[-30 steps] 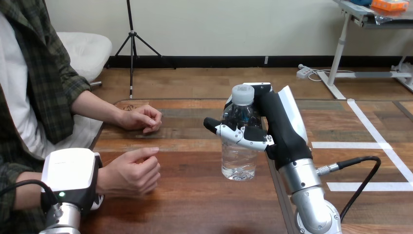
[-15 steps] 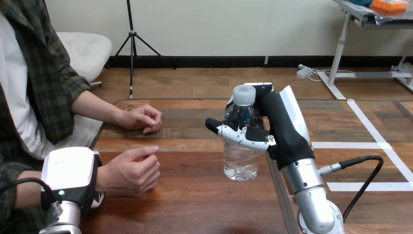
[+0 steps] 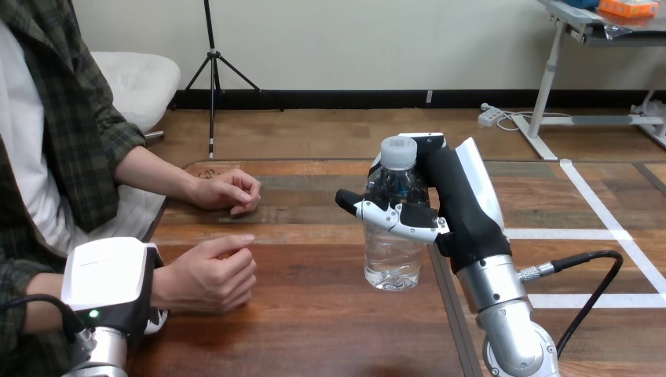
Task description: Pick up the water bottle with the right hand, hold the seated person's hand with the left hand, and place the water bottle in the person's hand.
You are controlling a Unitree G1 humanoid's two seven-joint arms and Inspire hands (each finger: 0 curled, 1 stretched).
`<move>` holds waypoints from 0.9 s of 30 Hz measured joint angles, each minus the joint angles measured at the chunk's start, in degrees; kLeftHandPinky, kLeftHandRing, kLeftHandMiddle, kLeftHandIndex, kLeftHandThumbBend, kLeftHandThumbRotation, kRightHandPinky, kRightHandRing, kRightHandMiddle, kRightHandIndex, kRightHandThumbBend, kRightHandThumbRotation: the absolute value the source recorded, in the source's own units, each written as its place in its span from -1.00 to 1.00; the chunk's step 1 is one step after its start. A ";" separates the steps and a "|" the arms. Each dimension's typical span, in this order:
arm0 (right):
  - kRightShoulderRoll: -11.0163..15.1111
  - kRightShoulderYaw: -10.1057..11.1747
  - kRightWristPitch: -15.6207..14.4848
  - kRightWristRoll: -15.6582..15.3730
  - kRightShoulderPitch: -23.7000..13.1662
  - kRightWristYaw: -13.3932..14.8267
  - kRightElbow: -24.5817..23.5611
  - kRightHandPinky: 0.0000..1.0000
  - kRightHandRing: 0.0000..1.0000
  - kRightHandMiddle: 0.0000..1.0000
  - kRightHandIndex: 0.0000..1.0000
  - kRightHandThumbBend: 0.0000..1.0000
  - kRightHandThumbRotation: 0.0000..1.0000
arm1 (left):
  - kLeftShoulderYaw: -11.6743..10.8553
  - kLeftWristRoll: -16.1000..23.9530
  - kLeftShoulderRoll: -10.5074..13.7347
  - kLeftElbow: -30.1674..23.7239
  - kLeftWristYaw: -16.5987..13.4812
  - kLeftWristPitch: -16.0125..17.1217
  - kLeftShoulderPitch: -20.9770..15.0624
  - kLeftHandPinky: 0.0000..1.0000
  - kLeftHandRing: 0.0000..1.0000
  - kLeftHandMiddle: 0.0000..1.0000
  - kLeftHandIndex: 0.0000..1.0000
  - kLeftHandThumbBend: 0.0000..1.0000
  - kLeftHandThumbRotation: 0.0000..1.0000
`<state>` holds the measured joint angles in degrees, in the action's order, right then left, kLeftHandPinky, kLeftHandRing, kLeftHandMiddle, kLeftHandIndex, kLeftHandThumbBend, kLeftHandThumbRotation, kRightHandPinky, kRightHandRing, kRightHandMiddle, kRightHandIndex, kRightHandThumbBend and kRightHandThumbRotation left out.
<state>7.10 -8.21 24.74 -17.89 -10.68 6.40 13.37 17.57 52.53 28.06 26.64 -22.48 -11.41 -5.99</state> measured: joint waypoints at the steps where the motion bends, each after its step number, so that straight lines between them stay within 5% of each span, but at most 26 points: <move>1: 0.00 0.00 0.02 0.00 0.00 0.00 0.00 -1.00 -0.93 -0.96 -0.99 -0.35 -1.00 | 0.00 -0.20 0.00 0.00 -0.02 0.03 -0.01 0.06 0.07 0.11 0.10 0.64 -1.00; 27: -0.07 0.00 0.08 -0.02 0.00 0.00 0.00 -1.00 -0.94 -0.97 -1.00 -0.33 -1.00 | -0.16 -1.76 0.15 0.89 -0.99 1.79 -0.22 0.01 0.02 0.06 0.04 0.56 -1.00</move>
<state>7.03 -8.21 24.82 -17.91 -10.68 6.40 13.37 17.40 50.77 28.21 27.54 -23.47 -9.61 -6.21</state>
